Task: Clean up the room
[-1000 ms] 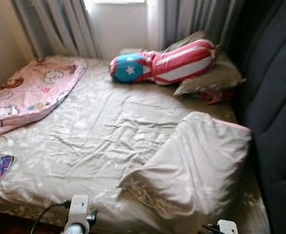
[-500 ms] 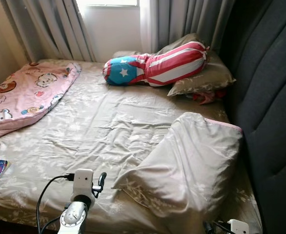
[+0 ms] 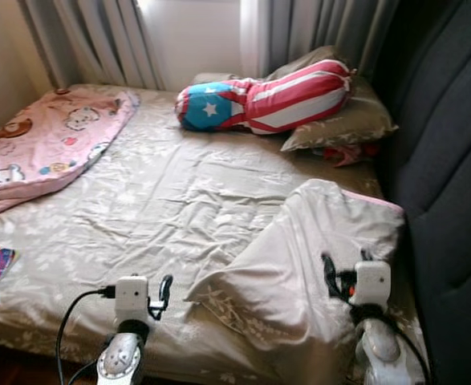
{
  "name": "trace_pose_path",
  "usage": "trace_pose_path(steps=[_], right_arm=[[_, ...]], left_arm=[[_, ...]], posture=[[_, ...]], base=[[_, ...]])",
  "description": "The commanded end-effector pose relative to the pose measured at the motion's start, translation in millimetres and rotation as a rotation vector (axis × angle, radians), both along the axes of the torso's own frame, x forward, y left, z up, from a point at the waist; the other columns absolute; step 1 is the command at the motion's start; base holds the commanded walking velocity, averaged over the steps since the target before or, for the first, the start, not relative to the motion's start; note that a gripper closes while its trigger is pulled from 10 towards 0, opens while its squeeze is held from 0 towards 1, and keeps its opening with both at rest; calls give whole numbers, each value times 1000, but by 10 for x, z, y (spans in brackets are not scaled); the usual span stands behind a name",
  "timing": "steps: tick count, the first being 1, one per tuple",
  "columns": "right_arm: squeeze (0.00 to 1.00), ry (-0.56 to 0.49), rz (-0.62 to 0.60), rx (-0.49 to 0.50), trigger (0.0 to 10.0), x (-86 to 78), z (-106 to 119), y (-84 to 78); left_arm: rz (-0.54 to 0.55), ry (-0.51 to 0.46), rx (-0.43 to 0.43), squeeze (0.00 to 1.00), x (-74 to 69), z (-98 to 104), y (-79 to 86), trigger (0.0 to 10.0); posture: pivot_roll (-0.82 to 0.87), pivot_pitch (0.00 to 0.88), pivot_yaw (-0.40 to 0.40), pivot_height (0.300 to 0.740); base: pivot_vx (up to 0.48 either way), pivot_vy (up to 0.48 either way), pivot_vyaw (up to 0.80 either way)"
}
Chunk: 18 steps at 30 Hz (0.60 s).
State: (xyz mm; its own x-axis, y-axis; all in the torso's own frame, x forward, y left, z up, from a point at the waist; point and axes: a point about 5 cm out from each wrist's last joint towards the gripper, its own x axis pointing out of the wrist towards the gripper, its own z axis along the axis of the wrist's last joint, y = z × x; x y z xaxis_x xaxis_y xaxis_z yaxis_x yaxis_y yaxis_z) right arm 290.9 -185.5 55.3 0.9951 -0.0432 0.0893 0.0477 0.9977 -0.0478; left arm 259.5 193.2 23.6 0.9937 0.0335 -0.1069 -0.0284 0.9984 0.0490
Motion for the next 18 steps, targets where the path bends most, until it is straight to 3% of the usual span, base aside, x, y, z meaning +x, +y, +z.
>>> trace_pose_path(steps=[1, 3, 12, 16, 18], right_arm=[[0, 1, -6, 50, 10000, -2, 4, 35], [0, 4, -17, 73, 10000, -17, -9, 54], [0, -72, 2, -146, 10000, 38, 185, 66], [0, -101, 0, -158, 10000, 67, 253, 96], [0, -125, 5, -250, 10000, 72, 294, 113]], left_arm=[[0, 21, 12, 0, -16, -13, 51, 10000], [-1, 20, 17, 0, -10, -1, 62, 10000], [-12, -17, 8, 0, 56, 108, -8, 10000], [-20, -20, 9, 0, 58, 119, -10, 10000], [-14, -22, 12, 0, 58, 130, 5, 10000]], posture=[[-24, 0, 15, 739], [-14, 0, 20, 739], [-37, 2, 20, 739], [-35, 0, 16, 739], [-34, 0, 16, 739]], base=[[0, 0, 0], [0, 0, 0], [0, 0, 0], [0, 0, 0], [0, 0, 0]])
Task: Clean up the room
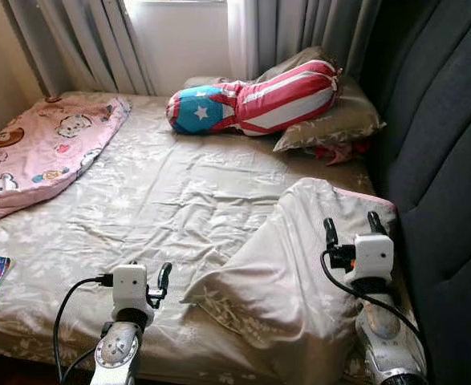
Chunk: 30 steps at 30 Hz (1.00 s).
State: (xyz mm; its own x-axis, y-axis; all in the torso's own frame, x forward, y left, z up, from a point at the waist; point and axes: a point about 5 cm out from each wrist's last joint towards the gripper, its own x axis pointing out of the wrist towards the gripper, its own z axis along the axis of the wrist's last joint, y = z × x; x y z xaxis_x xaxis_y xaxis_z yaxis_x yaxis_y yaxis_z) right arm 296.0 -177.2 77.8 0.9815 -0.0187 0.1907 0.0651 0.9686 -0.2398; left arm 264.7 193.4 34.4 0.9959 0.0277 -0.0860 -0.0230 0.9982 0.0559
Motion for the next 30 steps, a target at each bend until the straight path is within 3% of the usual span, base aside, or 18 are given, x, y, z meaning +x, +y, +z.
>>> trace_pose_path(steps=[1, 4, 7, 11, 15, 18, 30], right_arm=[[0, -35, 14, -84, 10000, 22, 80, 40], [0, -76, 30, -204, 10000, 30, 146, 73], [0, -86, 18, -224, 10000, 37, 168, 77], [0, -32, 20, -35, 10000, 36, 95, 91], [0, -7, -20, 47, 10000, -2, 34, 84], [0, 29, -73, 160, 10000, -47, -42, 62], [0, 108, -75, 212, 10000, -148, -190, 36]], left_arm=[[-4, -1, 5, 0, 6, 26, 9, 10000], [-2, -5, 9, 0, 8, 40, 27, 10000], [-3, -2, 15, 0, -3, 36, 41, 10000], [-7, 6, 27, 0, -17, 35, 88, 10000], [-4, 7, 28, 0, -11, 42, 109, 10000], [0, -1, 25, 0, -1, 55, 103, 10000], [10, 8, 12, 0, -76, 8, 86, 10000]], posture=[[-34, 0, 16, 739], [-30, 0, 19, 739], [-34, 0, 26, 739], [-20, 0, 40, 739], [-4, 0, 39, 739], [-6, 0, 32, 739], [-6, 0, -1, 739]], base=[[0, 0, 0], [0, 0, 0], [0, 0, 0], [0, 0, 0], [0, 0, 0], [0, 0, 0], [0, 0, 0]])
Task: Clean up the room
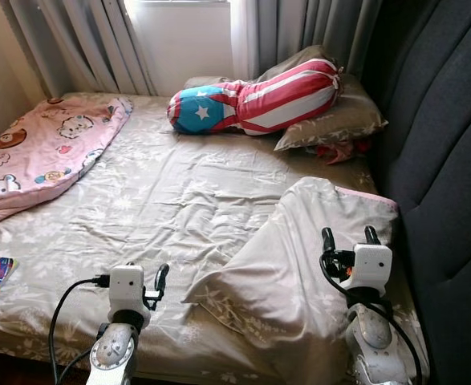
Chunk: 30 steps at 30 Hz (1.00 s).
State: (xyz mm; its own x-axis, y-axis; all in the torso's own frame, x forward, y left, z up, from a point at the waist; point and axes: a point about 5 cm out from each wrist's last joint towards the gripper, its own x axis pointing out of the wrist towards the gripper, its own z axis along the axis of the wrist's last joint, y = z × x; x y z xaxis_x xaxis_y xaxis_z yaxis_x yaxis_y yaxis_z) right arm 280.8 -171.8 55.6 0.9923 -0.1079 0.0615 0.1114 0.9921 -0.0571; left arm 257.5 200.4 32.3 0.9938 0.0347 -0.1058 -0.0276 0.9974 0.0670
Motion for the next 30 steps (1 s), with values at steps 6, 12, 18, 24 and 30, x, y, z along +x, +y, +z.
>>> trace_pose_path(steps=[6, 12, 18, 24, 30], right_arm=[[0, 32, -16, 28, 10000, -1, -14, -40], [0, 39, -38, 102, 10000, -1, -27, -35], [0, 96, -32, 98, 10000, -3, -87, 13], [0, 55, -27, 114, 10000, -22, -55, 13], [0, 76, -22, 115, 10000, -19, -78, 43]], left_arm=[[-8, -18, 3, 0, 2, 42, -4, 10000], [-31, -30, -34, 0, 50, 88, -88, 10000], [-32, -27, -29, 0, 33, 91, -58, 10000], [-32, -23, -26, 0, 41, 102, -44, 10000], [-31, -18, -21, 0, 32, 99, -32, 10000]], posture=[[-12, 0, -7, 720], [0, 0, -8, 716], [-2, 0, 2, 706], [3, 0, 5, 684], [9, 0, 4, 684]], base=[[0, 0, 0], [0, 0, 0], [0, 0, 0], [0, 0, 0], [0, 0, 0]])
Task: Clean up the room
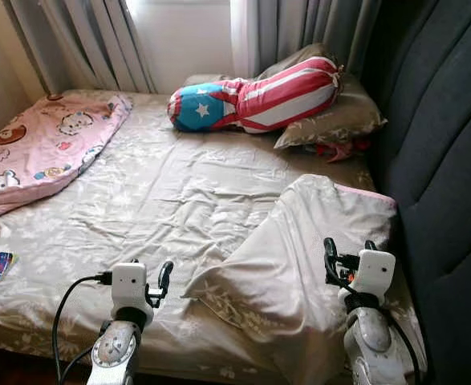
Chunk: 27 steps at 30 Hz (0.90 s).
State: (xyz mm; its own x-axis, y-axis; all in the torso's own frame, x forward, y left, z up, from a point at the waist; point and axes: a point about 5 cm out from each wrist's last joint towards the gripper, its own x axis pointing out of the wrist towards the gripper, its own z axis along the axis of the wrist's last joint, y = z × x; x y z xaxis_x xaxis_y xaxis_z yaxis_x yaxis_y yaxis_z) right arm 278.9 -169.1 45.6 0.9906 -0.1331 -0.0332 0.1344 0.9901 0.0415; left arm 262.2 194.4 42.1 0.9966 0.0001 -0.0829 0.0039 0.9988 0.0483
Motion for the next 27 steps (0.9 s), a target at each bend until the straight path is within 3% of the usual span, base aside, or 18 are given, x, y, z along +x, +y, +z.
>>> trace_pose_path(steps=[1, 7, 11, 27], right_arm=[[0, -5, 1, 5, 10000, 1, 20, 18], [0, 14, 10, 3, 10000, 14, 12, 34], [0, 30, 30, 4, 10000, 23, -19, 60], [0, 27, 50, 27, 10000, 23, -24, 92]], left_arm=[[2, 5, -3, 0, -16, 1, 28, 10000], [2, 7, -5, 0, -18, 7, 31, 10000], [0, 10, -6, 0, -16, 8, 28, 10000], [-1, 37, -2, 0, -26, -14, 20, 10000]], posture=[[10, 0, 3, 684], [10, 0, 2, 684], [9, 0, 1, 659], [12, 0, 0, 659]], base=[[0, 0, 0], [0, 0, 0], [0, 0, 0], [0, 0, 0]])
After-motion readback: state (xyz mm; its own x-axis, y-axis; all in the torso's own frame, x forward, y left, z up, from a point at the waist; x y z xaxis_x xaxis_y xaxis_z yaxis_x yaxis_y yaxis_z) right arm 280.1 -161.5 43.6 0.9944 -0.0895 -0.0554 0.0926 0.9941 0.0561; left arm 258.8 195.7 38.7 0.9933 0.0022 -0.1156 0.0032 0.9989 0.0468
